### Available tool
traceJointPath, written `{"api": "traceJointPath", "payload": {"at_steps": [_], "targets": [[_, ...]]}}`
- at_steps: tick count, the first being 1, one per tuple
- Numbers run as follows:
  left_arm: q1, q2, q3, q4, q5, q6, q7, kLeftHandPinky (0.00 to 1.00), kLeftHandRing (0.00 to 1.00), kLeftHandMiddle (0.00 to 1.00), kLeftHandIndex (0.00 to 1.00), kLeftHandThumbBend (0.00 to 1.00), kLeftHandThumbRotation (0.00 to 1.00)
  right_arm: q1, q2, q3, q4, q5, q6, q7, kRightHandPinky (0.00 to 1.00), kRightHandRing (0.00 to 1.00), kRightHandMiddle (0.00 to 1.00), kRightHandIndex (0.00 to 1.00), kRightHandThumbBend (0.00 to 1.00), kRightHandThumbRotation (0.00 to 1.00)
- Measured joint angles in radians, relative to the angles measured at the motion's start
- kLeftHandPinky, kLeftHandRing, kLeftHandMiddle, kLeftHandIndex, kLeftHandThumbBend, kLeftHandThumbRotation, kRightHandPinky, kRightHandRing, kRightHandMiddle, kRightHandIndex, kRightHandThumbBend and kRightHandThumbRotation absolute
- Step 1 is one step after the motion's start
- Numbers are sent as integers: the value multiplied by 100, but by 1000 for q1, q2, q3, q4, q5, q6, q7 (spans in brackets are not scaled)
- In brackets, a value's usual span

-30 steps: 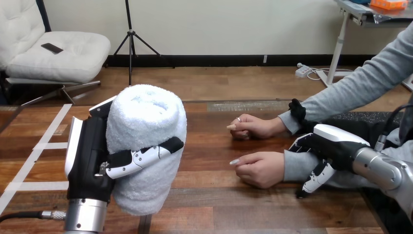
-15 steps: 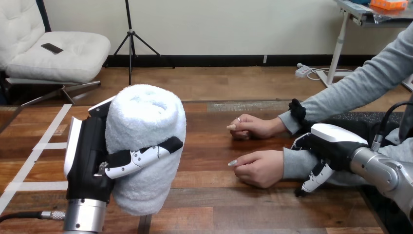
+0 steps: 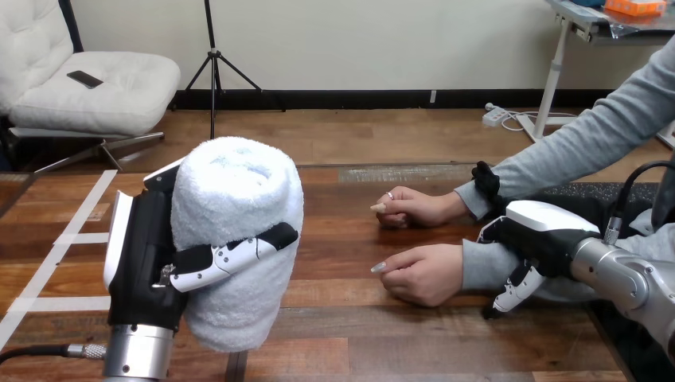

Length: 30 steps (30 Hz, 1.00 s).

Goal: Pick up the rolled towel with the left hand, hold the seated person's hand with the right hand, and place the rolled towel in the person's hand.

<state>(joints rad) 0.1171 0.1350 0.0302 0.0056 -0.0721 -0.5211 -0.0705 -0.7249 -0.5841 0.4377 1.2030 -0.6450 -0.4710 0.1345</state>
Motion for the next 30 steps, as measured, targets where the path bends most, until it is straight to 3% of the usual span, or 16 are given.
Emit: {"api": "traceJointPath", "payload": {"at_steps": [19, 30], "targets": [[0, 0, 4, 0, -1, -1, -9, 26, 31, 37, 39, 56, 0, -2, 0, 24, 7, -1, -17, -18, 38, 43, 49, 50, 71, 10], [0, 0, 7, 0, -1, -1, -11, 26, 31, 38, 39, 56, 0, -2, 0, 29, 15, 5, -38, -18, 37, 41, 47, 48, 59, 16]]}}
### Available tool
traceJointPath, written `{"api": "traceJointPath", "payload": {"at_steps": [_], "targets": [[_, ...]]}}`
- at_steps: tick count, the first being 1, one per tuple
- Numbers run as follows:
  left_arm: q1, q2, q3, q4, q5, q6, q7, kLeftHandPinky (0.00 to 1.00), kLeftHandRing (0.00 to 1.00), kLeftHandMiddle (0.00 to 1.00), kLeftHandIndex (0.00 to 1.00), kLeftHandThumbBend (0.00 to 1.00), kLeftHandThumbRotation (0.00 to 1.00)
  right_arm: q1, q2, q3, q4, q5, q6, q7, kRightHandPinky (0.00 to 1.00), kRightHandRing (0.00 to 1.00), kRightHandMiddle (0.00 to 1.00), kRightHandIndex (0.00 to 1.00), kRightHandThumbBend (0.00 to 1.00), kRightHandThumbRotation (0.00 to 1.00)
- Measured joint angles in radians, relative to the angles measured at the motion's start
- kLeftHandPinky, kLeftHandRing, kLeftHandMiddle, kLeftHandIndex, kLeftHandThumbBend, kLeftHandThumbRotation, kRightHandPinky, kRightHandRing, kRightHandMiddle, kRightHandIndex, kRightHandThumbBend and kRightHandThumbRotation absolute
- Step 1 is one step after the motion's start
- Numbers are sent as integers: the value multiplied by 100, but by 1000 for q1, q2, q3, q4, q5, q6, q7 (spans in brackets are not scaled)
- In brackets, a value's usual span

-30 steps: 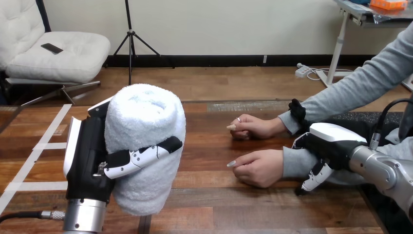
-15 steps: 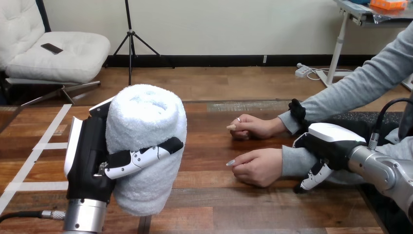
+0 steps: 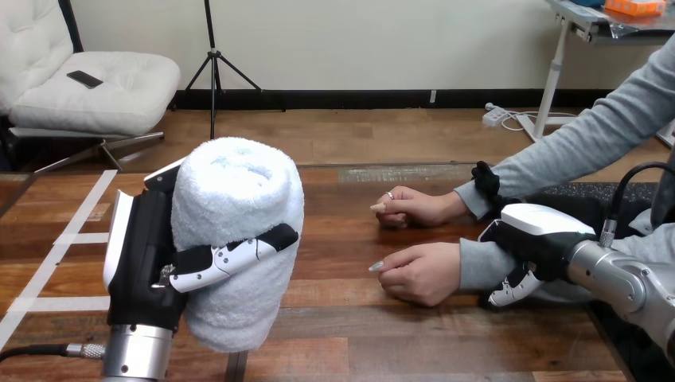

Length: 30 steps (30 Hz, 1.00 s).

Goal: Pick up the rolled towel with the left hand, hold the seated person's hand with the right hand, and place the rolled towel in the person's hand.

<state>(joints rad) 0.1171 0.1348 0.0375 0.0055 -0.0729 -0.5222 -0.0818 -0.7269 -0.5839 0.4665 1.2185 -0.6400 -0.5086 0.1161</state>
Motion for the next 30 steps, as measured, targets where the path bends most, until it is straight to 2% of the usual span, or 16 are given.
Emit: {"api": "traceJointPath", "payload": {"at_steps": [9, 30], "targets": [[0, -1, 3, 0, 0, -1, -1, 26, 31, 37, 39, 57, 0, 5, 0, -3, 5, 11, -22, -11, 37, 41, 46, 47, 53, 21], [0, -7, 13, 0, 0, -1, -2, 26, 31, 37, 39, 57, 0, 25, -1, -10, 6, 35, -68, -61, 34, 38, 43, 43, 46, 43]]}}
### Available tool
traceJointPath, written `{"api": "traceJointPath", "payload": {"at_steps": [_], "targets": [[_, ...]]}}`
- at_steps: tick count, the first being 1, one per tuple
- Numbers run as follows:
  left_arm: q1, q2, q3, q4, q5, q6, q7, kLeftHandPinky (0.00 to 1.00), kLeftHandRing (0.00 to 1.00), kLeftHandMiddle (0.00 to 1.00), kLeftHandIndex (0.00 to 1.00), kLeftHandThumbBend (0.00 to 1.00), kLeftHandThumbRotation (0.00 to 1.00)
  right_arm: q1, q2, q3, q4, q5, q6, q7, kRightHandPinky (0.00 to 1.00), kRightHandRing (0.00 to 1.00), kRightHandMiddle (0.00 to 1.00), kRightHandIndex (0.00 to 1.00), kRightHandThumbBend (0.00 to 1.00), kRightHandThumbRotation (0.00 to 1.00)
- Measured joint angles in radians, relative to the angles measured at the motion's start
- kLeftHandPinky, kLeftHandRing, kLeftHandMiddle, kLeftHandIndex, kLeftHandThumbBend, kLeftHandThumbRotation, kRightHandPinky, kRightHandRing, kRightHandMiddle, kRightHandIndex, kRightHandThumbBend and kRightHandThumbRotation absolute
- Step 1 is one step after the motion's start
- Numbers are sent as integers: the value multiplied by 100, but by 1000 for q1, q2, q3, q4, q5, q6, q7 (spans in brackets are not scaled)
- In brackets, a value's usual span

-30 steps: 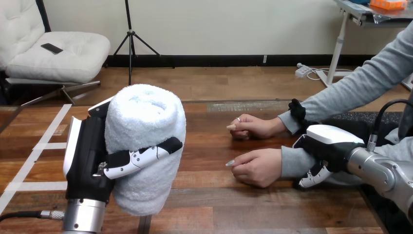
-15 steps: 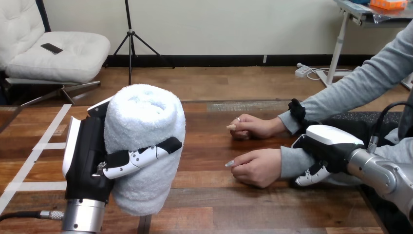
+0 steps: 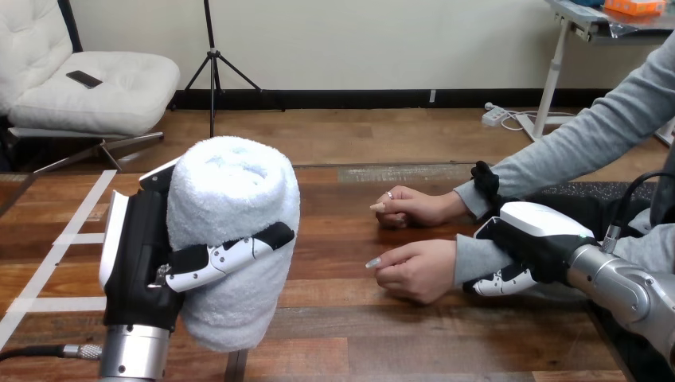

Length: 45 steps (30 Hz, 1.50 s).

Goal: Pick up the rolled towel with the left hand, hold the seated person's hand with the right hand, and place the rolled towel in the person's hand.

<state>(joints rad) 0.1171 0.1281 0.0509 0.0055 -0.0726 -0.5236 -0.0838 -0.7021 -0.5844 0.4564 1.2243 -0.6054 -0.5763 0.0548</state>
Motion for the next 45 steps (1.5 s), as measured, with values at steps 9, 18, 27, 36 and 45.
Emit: {"api": "traceJointPath", "payload": {"at_steps": [9, 18, 27, 36, 45], "targets": [[0, -1, 2, 0, 0, 0, -5, 26, 31, 37, 39, 57, 0, 2, -1, 0, 0, 4, -10, -2, 31, 35, 40, 39, 44, 46], [0, -8, 2, 0, 0, 0, -7, 26, 31, 38, 39, 57, 0, 4, -2, -8, 0, 16, -18, -2, 26, 31, 36, 36, 44, 44], [0, -12, 2, 0, 0, 0, -8, 26, 31, 38, 39, 57, 0, 7, -3, -31, 0, 32, -30, -2, 22, 27, 33, 33, 44, 40], [0, -12, 3, 0, 0, 0, -8, 26, 31, 38, 39, 57, 0, 10, -5, -43, 0, 52, -50, -2, 21, 25, 31, 33, 44, 39], [0, -13, 3, 0, 0, 0, -8, 26, 31, 38, 39, 57, 0, 13, -6, -53, 0, 56, -56, 0, 20, 25, 31, 33, 45, 40]]}}
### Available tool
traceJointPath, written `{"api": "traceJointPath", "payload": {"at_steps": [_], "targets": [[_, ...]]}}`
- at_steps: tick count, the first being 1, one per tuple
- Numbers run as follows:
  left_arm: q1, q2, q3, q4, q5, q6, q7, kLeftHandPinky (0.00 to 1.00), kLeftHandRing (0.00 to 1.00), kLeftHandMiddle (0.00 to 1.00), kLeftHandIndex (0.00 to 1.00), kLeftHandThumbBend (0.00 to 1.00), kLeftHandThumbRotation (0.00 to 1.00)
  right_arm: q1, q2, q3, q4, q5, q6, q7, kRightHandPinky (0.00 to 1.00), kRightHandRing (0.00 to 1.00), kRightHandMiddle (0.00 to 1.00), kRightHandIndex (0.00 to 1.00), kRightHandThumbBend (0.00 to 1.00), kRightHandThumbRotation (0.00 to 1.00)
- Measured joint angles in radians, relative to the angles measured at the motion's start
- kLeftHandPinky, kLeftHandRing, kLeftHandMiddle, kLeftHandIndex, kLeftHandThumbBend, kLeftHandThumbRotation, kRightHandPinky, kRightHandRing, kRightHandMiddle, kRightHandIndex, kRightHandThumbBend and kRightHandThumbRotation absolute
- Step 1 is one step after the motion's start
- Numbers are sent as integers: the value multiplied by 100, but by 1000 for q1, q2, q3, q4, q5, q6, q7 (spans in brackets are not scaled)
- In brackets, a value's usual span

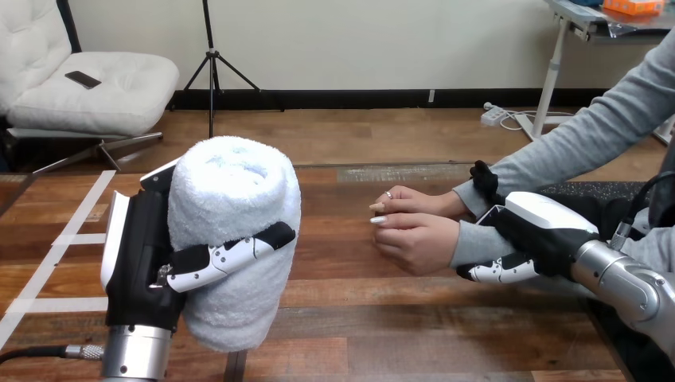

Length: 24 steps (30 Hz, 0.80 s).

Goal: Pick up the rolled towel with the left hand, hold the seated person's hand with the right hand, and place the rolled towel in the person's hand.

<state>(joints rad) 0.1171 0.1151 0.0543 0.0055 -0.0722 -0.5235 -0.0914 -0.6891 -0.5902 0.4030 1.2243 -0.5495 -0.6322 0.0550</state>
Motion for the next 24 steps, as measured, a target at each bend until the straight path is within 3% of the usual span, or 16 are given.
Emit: {"api": "traceJointPath", "payload": {"at_steps": [24], "targets": [[-12, -15, 0, 13, 1, 0, 8, 26, 32, 38, 40, 56, 0, 9, -6, -23, -4, 14, -20, 23, 19, 24, 30, 32, 45, 29]]}}
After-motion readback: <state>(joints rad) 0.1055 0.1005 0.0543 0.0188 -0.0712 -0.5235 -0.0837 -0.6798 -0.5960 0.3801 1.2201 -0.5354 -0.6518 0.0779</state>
